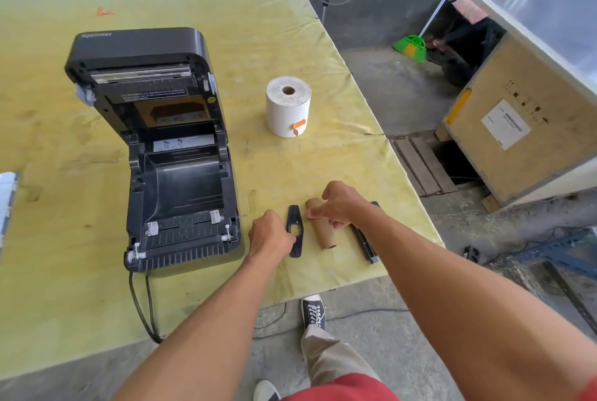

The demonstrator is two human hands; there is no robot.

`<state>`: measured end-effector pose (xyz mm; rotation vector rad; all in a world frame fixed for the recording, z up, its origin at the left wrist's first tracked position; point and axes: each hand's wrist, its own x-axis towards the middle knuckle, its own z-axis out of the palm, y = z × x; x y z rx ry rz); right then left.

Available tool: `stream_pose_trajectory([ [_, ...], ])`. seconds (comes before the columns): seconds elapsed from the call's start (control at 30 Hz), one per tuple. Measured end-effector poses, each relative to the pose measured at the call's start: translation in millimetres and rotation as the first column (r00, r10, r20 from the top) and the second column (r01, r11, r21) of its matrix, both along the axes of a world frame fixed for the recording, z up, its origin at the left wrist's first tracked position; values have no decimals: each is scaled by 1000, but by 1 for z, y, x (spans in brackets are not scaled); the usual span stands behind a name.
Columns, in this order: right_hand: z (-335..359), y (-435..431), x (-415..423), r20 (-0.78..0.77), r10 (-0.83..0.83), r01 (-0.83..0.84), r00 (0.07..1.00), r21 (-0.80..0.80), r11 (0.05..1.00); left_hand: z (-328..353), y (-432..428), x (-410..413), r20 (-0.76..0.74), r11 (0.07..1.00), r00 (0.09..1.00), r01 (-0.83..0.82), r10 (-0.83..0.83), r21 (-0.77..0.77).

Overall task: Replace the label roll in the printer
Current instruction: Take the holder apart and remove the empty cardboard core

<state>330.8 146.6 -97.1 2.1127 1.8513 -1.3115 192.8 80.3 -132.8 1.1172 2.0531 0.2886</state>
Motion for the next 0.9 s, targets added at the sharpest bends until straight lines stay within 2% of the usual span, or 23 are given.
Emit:
stream_pose_trajectory([
  [0.2,17,8,5,-43,-48,51,998,78,996,16,9,-3,-28,996,999,29,-26,89],
  [0.33,31,19,8,-59,-59,68,996,158,985,42,35,-8,-117,976,990,104,-82,190],
  [0.6,52,75,0,-5,27,-24,1000,306,952,90,94,-21,-163,938,985,109,-57,329],
  [0.77,53,122,2,16,81,-81,997,322,943,111,149,-18,-233,884,971,157,-56,440],
  [0.9,46,162,10,-28,84,-73,996,275,959,112,195,-13,-331,873,934,267,-132,407],
])
